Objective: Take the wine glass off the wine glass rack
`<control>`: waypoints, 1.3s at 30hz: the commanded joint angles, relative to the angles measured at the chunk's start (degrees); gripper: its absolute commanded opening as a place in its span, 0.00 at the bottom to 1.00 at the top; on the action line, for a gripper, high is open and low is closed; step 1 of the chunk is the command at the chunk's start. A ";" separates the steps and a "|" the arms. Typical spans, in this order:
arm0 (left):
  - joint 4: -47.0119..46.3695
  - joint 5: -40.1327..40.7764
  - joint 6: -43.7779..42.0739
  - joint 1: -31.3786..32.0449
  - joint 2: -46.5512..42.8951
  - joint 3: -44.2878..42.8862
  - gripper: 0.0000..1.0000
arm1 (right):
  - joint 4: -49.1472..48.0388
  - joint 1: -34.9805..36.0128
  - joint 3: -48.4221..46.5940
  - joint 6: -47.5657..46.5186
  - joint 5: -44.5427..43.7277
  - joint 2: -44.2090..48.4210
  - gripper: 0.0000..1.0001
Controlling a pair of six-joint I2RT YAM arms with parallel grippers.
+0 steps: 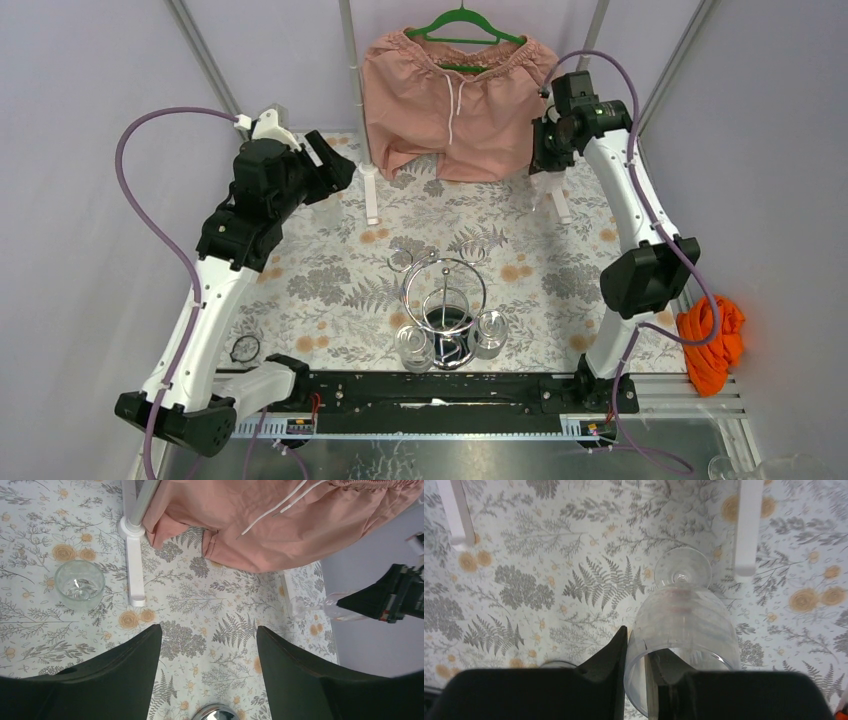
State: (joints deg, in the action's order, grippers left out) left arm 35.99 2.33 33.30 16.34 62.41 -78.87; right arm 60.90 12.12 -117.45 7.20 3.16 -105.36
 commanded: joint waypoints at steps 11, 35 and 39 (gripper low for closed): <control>-0.78 -0.39 -0.17 -0.17 0.32 0.61 0.78 | -7.23 0.36 8.30 0.78 3.07 2.32 0.00; -2.11 -0.75 0.34 -0.17 3.09 1.36 0.79 | -12.80 -1.73 7.22 1.06 4.54 -7.17 0.00; -2.28 -1.04 0.56 -0.17 3.33 1.36 0.79 | -13.83 -2.00 8.47 0.93 5.31 -6.93 0.00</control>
State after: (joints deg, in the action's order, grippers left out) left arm 35.68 1.87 33.61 16.34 65.52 -77.95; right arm 50.04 10.59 -108.09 8.34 6.72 -113.27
